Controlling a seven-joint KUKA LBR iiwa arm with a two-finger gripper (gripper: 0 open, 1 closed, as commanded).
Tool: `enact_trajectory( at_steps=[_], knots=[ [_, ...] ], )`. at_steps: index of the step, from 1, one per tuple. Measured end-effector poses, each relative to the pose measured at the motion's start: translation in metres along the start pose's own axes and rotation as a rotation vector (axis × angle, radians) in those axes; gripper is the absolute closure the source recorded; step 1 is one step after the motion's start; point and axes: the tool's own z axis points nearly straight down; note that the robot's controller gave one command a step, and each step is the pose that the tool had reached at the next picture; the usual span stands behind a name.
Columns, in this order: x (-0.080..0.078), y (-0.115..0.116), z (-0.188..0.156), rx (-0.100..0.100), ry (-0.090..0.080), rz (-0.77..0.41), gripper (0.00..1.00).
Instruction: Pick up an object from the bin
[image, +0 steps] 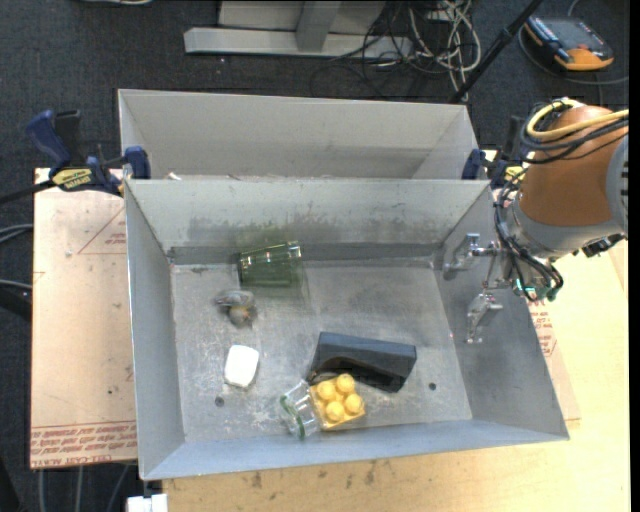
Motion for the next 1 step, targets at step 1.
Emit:
enact_trajectory(
  at_steps=[1],
  knots=[
    [-0.0018, 0.0004, -0.0046, 0.001, -0.007, -0.003, 0.00]
  ],
)
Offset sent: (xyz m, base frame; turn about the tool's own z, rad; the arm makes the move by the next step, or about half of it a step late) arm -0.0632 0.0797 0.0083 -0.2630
